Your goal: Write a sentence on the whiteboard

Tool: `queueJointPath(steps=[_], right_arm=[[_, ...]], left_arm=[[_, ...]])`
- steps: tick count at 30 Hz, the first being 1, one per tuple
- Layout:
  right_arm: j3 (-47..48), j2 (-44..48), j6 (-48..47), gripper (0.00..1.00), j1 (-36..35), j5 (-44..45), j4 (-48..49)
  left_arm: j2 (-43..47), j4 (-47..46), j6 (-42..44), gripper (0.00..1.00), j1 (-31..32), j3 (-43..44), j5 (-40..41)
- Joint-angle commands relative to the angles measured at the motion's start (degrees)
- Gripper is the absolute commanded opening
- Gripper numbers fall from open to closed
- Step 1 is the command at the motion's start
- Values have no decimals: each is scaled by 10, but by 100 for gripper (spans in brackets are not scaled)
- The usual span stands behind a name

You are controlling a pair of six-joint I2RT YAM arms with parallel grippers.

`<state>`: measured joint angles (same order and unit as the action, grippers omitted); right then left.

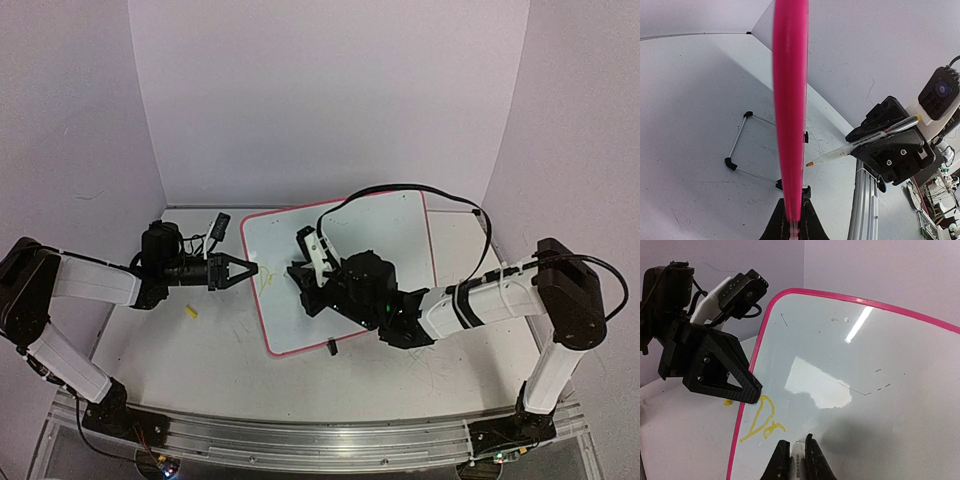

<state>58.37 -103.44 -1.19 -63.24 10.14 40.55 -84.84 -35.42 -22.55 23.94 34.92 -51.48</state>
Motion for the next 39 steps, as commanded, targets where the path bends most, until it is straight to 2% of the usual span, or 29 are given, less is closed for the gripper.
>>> queueJointPath(steps=[1, 6, 39], right_arm=[[23, -6, 8, 0, 1, -33, 26], [31, -17, 8, 0, 1, -45, 24], [26, -16, 41, 0, 2, 89, 5]], left_arm=[[-4, 4, 27, 0, 7, 20, 0], [-2, 4, 28, 0, 7, 20, 0], [-4, 5, 29, 0, 7, 23, -5]])
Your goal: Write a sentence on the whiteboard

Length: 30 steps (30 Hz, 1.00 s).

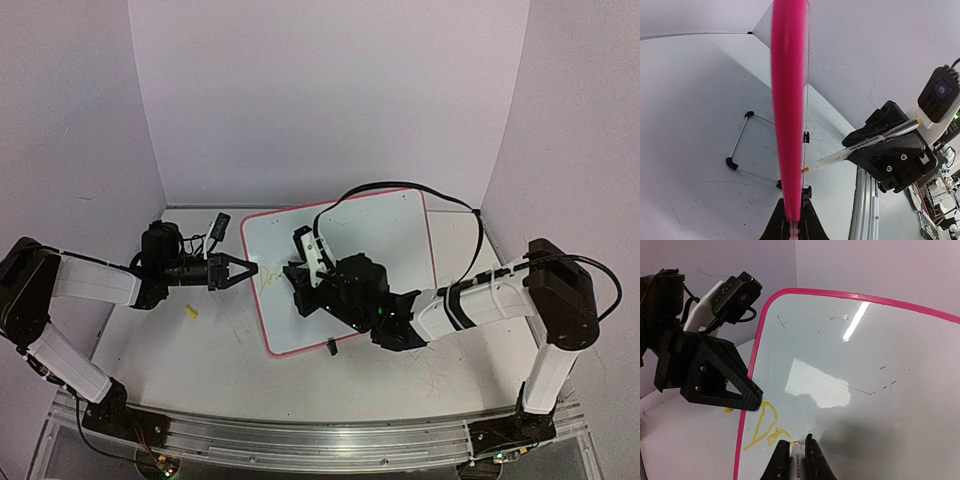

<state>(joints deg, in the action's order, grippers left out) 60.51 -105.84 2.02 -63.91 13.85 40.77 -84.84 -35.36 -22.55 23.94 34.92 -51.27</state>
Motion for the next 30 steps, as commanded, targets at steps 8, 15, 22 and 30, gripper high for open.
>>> queueJointPath(steps=[8, 15, 22, 30], right_arm=[[19, 0, 4, 0, 11, 47, 16], [28, -9, 0, 0, 11, 24, 16], [30, -13, 0, 0, 11, 14, 9], [15, -12, 12, 0, 10, -4, 2]], left_arm=[[-5, 4, 31, 0, 7, 22, -8], [-6, 4, 31, 0, 7, 23, -9], [-8, 4, 31, 0, 7, 24, -9], [-9, 4, 29, 0, 7, 26, -10]])
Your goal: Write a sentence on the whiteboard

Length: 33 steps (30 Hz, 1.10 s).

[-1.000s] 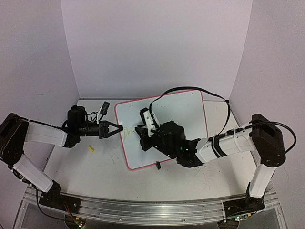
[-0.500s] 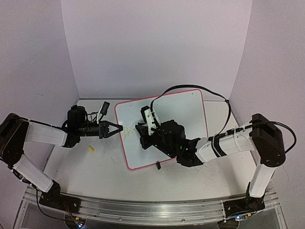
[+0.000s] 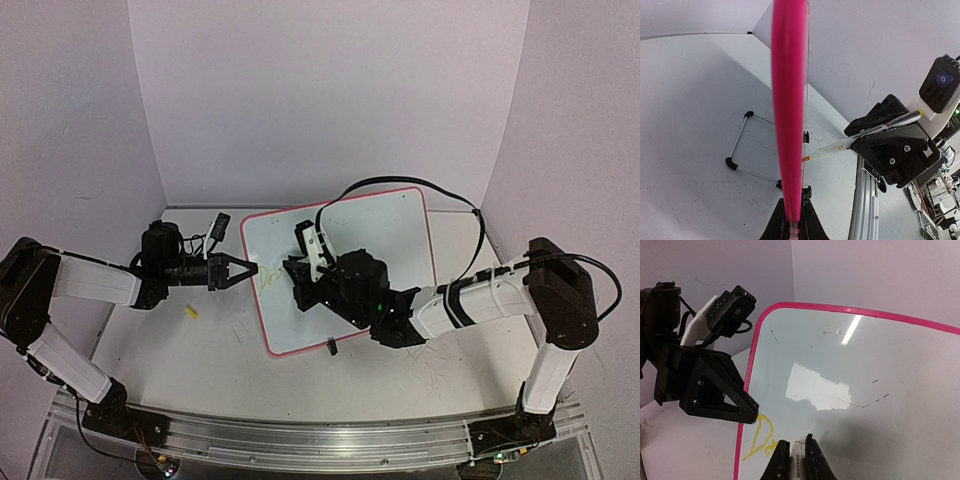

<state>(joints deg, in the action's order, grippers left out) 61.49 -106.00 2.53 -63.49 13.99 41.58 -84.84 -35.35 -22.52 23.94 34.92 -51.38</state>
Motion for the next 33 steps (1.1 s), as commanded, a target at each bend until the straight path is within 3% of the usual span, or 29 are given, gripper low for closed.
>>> queueJointPath(steps=[1, 33], right_arm=[[3, -10, 8, 0, 6, -5, -7], [-11, -16, 28, 0, 0, -22, -35]], left_arm=[[-10, 4, 29, 0, 7, 26, -9], [-10, 5, 31, 0, 7, 25, -8]])
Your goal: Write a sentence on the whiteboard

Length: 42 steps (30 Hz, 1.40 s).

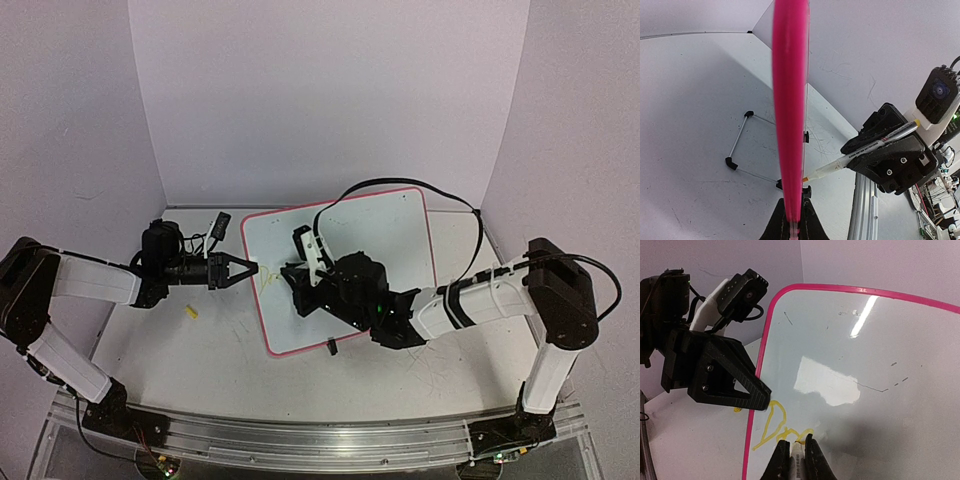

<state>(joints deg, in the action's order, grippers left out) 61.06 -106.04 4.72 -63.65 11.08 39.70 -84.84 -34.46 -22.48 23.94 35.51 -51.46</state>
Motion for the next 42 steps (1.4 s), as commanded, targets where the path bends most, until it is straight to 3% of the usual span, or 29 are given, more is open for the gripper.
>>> queueJointPath(steps=[1, 28, 36, 42], right_arm=[[-7, -16, 7, 0, 1, 7, -17], [-21, 15, -12, 0, 1, 68, 5], [-48, 77, -15, 0, 2, 15, 39], [-31, 47, 5, 0, 24, -32, 33]], left_arm=[[-9, -4, 31, 0, 7, 19, -7], [-10, -3, 31, 0, 7, 19, -8], [-12, -3, 31, 0, 7, 21, -8], [-12, -2, 30, 0, 7, 22, -8]])
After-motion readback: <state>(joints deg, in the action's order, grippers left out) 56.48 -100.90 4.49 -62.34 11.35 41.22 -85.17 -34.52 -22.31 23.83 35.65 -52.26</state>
